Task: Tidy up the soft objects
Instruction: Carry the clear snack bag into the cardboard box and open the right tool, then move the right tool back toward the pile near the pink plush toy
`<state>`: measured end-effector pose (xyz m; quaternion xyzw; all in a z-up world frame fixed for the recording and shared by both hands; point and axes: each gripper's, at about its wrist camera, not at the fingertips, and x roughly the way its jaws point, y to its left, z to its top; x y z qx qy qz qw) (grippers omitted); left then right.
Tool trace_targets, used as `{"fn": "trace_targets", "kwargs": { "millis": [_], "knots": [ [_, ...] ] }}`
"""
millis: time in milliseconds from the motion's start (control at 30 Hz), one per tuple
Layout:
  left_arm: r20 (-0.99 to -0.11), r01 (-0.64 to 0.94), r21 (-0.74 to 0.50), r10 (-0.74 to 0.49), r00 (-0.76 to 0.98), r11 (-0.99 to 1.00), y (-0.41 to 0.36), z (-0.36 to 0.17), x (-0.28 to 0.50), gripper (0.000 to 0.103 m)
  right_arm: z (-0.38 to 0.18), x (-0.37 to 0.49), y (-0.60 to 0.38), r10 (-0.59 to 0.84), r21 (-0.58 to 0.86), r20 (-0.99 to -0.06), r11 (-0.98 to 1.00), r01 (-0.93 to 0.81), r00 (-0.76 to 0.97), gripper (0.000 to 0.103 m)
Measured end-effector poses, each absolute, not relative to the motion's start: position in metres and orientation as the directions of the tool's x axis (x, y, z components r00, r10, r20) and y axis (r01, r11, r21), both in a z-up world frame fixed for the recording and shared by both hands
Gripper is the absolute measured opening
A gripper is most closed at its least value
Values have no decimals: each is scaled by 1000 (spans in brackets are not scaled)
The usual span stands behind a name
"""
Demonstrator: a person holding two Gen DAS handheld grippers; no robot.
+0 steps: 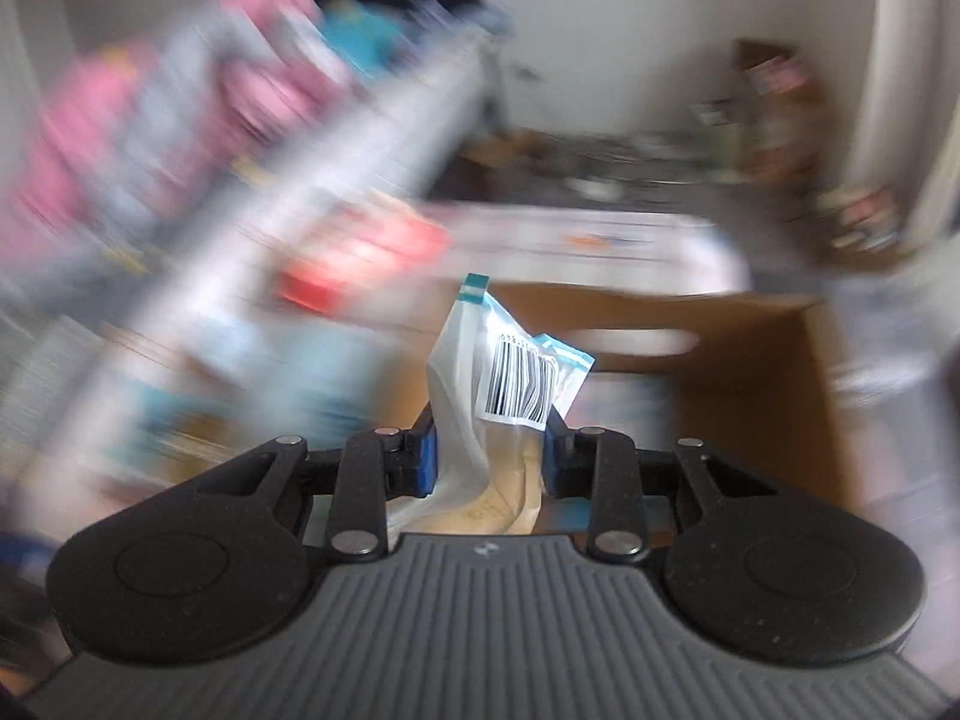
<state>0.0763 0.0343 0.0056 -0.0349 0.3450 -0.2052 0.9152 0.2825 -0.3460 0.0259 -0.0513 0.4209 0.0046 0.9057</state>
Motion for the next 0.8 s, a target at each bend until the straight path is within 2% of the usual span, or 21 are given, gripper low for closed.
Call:
{"fn": "trace_targets", "kwargs": {
  "millis": [67,167,233,300,333,500,567,600,633,700,800],
  "knots": [
    [-627,330,-210,-386,677,920,33,4,79,75,1,312,-354,-177,-269,-777,961,-64,604,30],
    [-642,305,-210,-367,673,929,29,2,80,75,-50,345,-357,-361,-519,-729,845,-127,582,36],
    [-650,298,-205,-358,670,932,28,1,81,75,-81,362,-352,-458,-640,-677,753,-153,576,53],
    [-658,294,-198,-349,667,935,27,0,82,75,-95,368,-350,-461,-653,-673,738,-171,578,66],
    [-661,291,-195,-345,666,937,27,-1,83,75,-95,370,-350,-449,-640,-675,751,-162,586,70],
    [-670,280,-201,-340,660,939,30,-6,89,75,-63,355,-373,-337,-472,-690,881,-44,641,68],
    [-671,275,-208,-341,658,939,31,-7,92,75,-51,346,-386,-262,-330,-720,944,15,642,58],
    [-671,273,-211,-343,658,938,31,-8,93,75,-48,340,-393,-216,-253,-744,967,33,632,46],
    [-670,272,-214,-344,658,938,31,-7,94,75,-48,340,-400,-173,-179,-766,982,52,620,40],
    [-667,271,-212,-341,662,939,31,-7,93,75,-57,343,-410,-127,-93,-800,992,88,587,29],
    [-664,267,-197,-329,672,943,31,-6,89,75,-83,355,-424,-100,-21,-846,988,154,524,28]
  ]
}}
